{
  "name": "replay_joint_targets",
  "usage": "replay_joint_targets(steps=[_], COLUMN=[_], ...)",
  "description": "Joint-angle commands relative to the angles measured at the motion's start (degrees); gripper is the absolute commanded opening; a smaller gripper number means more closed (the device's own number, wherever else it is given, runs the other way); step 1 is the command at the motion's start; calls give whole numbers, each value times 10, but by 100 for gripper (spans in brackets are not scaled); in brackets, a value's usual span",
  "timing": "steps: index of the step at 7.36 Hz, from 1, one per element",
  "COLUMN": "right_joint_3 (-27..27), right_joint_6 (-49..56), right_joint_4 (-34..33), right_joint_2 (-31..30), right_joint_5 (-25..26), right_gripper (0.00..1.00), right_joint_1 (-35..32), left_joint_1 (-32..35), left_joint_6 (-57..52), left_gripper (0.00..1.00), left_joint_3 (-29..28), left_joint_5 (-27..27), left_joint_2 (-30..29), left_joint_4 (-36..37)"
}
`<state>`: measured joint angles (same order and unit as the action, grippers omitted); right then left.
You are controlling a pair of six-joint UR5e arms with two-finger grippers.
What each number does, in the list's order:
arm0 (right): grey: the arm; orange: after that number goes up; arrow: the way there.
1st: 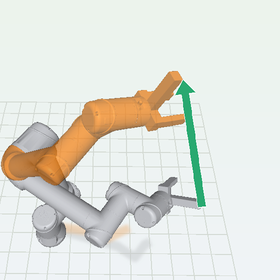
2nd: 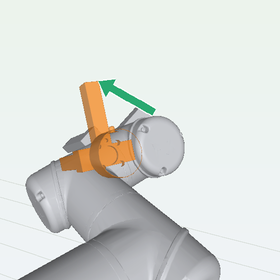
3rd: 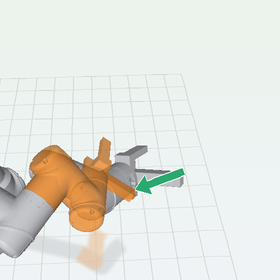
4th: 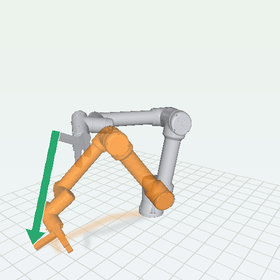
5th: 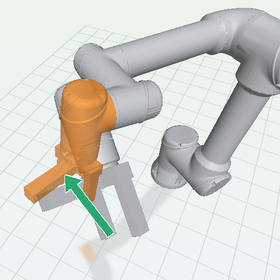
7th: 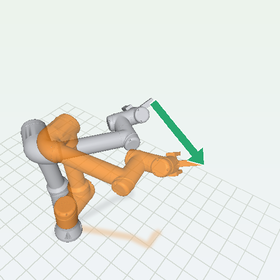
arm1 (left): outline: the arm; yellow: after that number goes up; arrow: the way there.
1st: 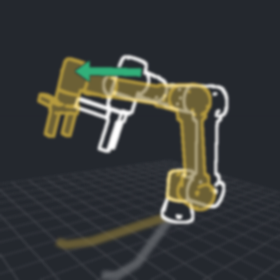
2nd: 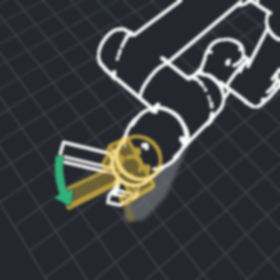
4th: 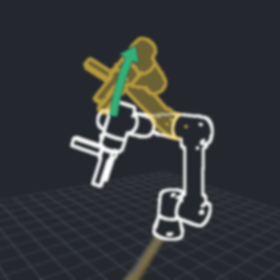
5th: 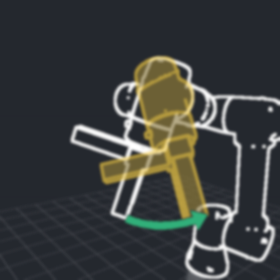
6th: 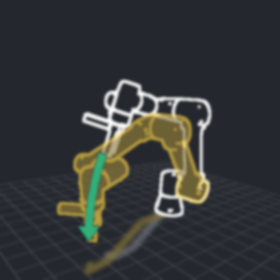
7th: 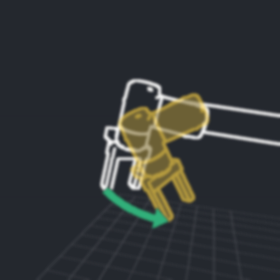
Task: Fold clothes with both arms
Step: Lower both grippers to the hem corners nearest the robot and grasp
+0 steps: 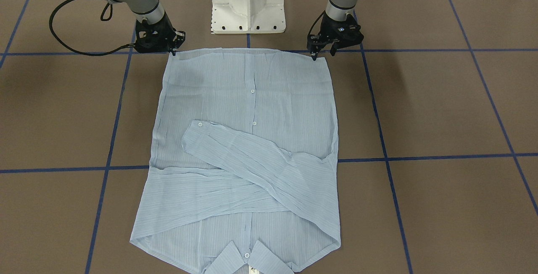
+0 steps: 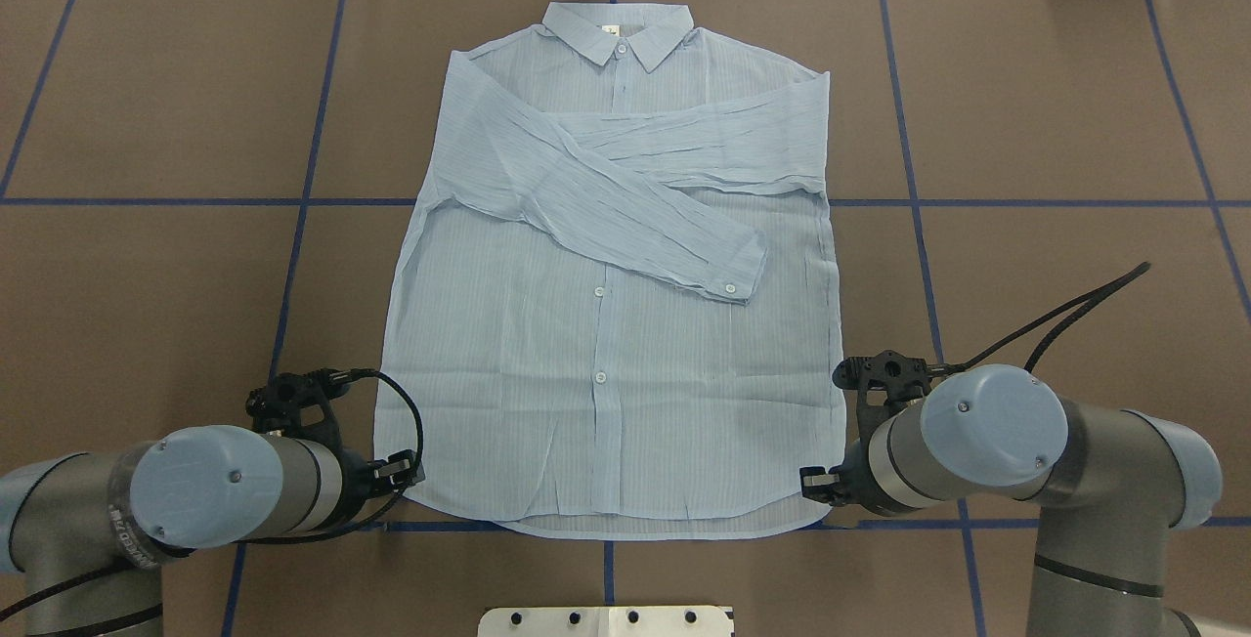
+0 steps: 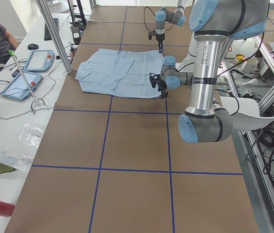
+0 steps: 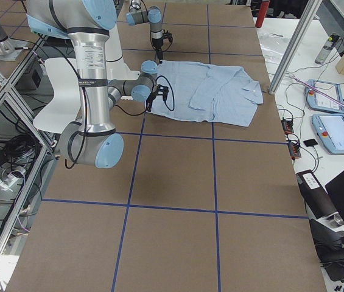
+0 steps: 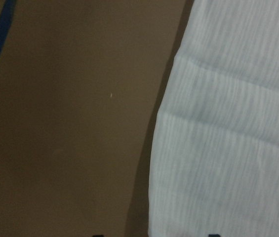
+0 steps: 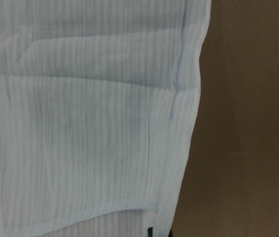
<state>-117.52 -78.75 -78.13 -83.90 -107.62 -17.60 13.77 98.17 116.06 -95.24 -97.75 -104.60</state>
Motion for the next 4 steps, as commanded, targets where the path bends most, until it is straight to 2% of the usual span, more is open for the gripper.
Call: replay_joint_targets(steps=[1, 2, 4], right_joint_3=[1, 1, 1], right_joint_6=[0, 0, 0], right_joint_4=[0, -1, -1], right_joint_2=[0, -1, -1], right_joint_5=[-1, -1, -1], right_gripper=[0, 0, 0], right_joint_1=[-1, -1, -1], left_joint_1=[0, 2, 8], left_joint_6=[0, 0, 0], left_gripper=[55, 46, 41], left_joint_3=[-6, -8, -10], left_joint_5=[1, 1, 1], left_joint_2=[-3, -3, -3], left_joint_4=[0, 0, 5])
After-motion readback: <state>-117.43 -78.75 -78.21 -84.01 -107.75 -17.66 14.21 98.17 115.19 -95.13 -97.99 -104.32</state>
